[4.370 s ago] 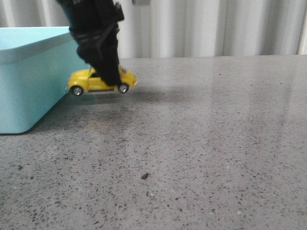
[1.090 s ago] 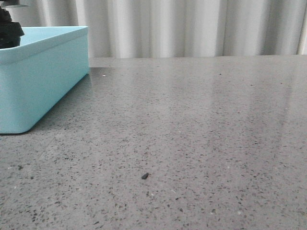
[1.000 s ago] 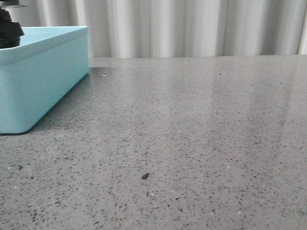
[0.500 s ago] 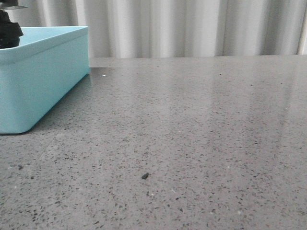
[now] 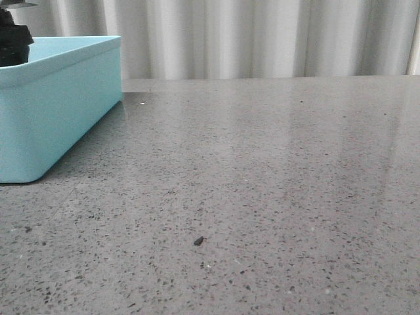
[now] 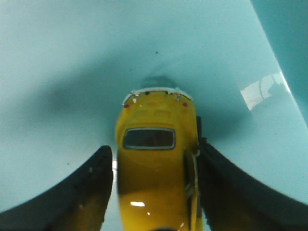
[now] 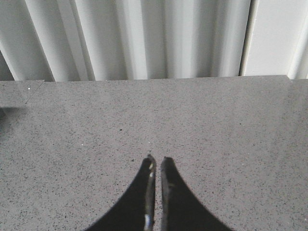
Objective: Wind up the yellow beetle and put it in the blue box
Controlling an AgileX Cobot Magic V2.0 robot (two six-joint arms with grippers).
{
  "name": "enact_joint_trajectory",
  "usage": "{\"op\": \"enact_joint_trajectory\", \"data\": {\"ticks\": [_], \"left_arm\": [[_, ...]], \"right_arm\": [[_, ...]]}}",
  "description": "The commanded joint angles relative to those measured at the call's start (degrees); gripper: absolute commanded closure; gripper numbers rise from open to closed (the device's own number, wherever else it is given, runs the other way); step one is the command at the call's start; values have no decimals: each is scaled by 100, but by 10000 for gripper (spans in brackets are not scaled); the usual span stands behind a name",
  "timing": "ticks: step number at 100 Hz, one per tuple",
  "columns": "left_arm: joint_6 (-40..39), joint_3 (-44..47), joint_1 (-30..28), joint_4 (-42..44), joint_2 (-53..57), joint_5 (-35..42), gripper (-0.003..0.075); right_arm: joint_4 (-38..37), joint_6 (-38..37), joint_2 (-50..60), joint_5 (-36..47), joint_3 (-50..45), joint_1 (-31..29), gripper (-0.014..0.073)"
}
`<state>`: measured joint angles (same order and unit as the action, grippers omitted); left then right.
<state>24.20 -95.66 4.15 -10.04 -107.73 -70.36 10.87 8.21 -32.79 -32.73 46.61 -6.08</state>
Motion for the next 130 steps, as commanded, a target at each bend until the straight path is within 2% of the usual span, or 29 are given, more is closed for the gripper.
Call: {"op": "enact_joint_trajectory", "data": {"ticks": [1, 9, 45, 52, 59, 81, 109, 130], "left_arm": [[-76, -183, 8, -130, 312, -240, 273], [-86, -183, 8, -130, 312, -240, 234], [-86, -364, 8, -244, 566, -240, 256], [-86, -405, 8, -297, 776, -240, 297], [-86, -411, 8, -390, 1034, -240, 374], [-99, -411, 8, -673, 2006, -240, 740], [-98, -237, 8, -970, 3465, -155, 741], [-98, 681, 8, -970, 4934, 612, 741]], "right_arm": [[-26, 45, -10, 505, 124, 4, 644], [-26, 45, -10, 515, 124, 4, 644], [-26, 45, -10, 529, 124, 4, 644], [-40, 45, -10, 529, 124, 14, 644], [-64, 45, -10, 538, 124, 14, 644], [-333, 45, -10, 552, 124, 357, 644], [-575, 45, -10, 756, 124, 612, 644], [-590, 45, -10, 1066, 124, 741, 644]]}}
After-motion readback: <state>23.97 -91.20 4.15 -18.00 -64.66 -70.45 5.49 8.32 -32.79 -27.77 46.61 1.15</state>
